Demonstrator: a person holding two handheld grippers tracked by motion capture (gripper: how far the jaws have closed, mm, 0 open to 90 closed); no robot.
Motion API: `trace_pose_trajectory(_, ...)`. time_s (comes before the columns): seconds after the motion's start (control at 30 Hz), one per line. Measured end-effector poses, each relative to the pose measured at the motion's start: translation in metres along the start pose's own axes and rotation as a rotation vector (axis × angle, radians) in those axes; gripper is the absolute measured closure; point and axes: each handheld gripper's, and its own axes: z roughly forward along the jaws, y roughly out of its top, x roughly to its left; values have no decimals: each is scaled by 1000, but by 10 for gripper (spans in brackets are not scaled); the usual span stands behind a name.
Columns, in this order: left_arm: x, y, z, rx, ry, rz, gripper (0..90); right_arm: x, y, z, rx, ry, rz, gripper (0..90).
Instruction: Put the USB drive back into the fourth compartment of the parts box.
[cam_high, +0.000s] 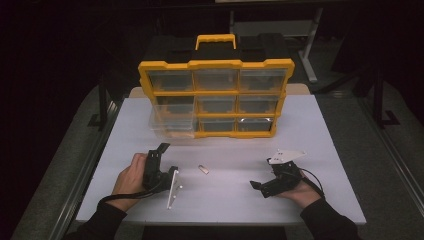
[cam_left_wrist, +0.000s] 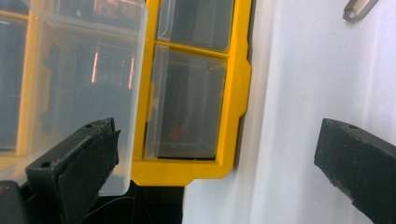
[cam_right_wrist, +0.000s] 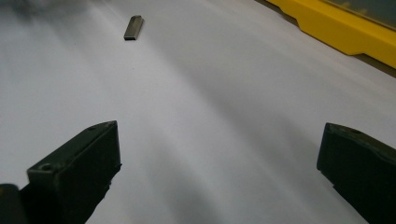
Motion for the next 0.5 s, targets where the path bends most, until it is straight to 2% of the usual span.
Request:
trace_pose_trajectory(0.33,1,0,1,3,-30,-37,0,0,0,0,-1,-1,1,0)
trace_pose_trajectory(0.5,3,-1,1,-3,-55,-94,0,0,0,0,-1,-1,1,0)
